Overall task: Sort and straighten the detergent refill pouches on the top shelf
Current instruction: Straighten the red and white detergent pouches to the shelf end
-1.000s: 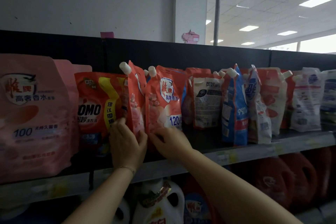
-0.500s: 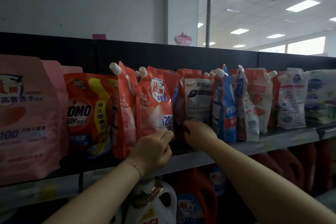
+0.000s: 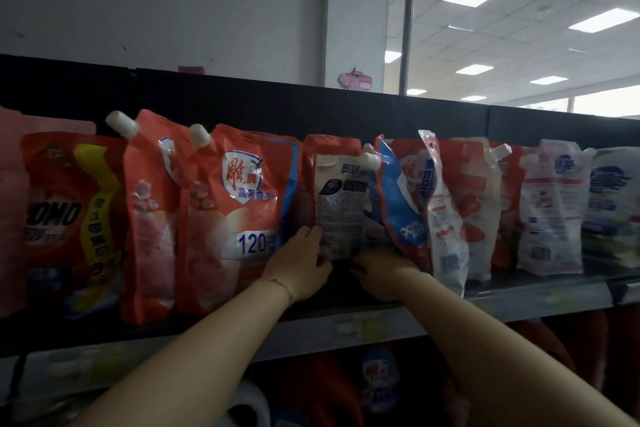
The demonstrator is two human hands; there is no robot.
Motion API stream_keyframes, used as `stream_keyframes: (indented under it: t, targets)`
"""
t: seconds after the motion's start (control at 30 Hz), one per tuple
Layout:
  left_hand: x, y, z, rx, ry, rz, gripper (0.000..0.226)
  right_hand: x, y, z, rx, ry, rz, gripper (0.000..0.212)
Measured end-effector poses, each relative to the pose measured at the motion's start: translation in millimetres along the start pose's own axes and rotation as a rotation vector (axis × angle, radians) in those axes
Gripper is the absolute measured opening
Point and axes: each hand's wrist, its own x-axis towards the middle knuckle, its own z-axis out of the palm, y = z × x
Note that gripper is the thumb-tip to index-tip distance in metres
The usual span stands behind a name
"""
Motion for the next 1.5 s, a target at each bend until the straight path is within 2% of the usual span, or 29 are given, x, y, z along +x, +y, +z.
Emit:
stream_keyframes:
  t: [0.1,0.23,0.37,0.43,0.6,0.7,0.77,0.8,0.87,0.93,1.03,1.17,1.23,1.33,1.4,1.5]
  targets:
    - [22.6,14.6,19.2,-0.323,0.068,-0.113,0.040,10.6,13.6,0.3,0.004,-0.019,-0.032,0.038]
    - [35.2,48.5,35.0,-0.618,0.080,-0.075,0.049,16.1,10.6,12.6,-0.149,-0.113,-0.024,0.057]
    - [47.5,66.8,47.9,-0.619,0.201,-0.104,0.064,1.3,-1.0,12.1,-0.178,-0.114,-0.031,0.063]
    - [53.1,69.2,50.2,-0.616,0.267,-0.124,0.048,-5.2,-5.3,4.8,-0.100,-0.089,-0.061,0.059]
    - [60.7,68.8,34.0,-0.639,0.341,-0.171,0.004,-12.7,-15.9,-10.6,0.013,-0.078,-0.299,0.053]
    - [59.1,61.9,25.3,-0.633,0.370,-0.238,0.010,-16.3,-22.3,-15.6,0.179,-0.064,-0.388,0.052]
    - [58.1,55.2,20.1,-0.651,0.365,-0.289,0.005,-14.6,-25.2,-14.2,0.254,-0.022,-0.424,0.048]
    - [57.5,51.3,15.8,-0.650,0.359,-0.314,0.003,-14.9,-27.7,-14.0,0.255,0.001,-0.448,0.043]
    - [57.7,42.3,5.8,-0.622,0.357,-0.340,0.016,-17.0,-34.1,-12.2,0.121,0.034,-0.528,0.030]
    - [57.4,34.1,-4.1,-0.577,0.345,-0.337,0.018,-19.2,-38.7,-9.9,0.040,0.093,-0.623,0.021]
    - [51.4,26.7,-13.6,-0.528,0.337,-0.314,0.010,-23.2,-39.2,-10.2,0.201,0.188,-0.686,0.013]
    - [37.1,13.7,-22.5,-0.475,0.445,-0.336,0.012,-28.0,-27.4,-20.0,0.352,0.362,-0.615,0.020]
    - [26.2,5.1,-26.3,-0.488,0.494,-0.350,0.009,-28.2,-20.3,-24.1,0.315,0.437,-0.494,0.024]
    - [7.4,-7.1,-30.9,-0.409,0.621,-0.342,0.003,-17.8,-10.0,-26.3,0.288,0.397,-0.244,0.026]
    - [0.8,-13.0,-30.0,-0.276,0.688,-0.319,0.008,-6.1,-5.4,-23.1,0.481,0.358,-0.082,0.024]
    - [-3.0,-8.8,-26.2,-0.134,0.812,-0.253,0.016,13.1,-8.5,-13.9,0.793,0.316,0.063,0.015]
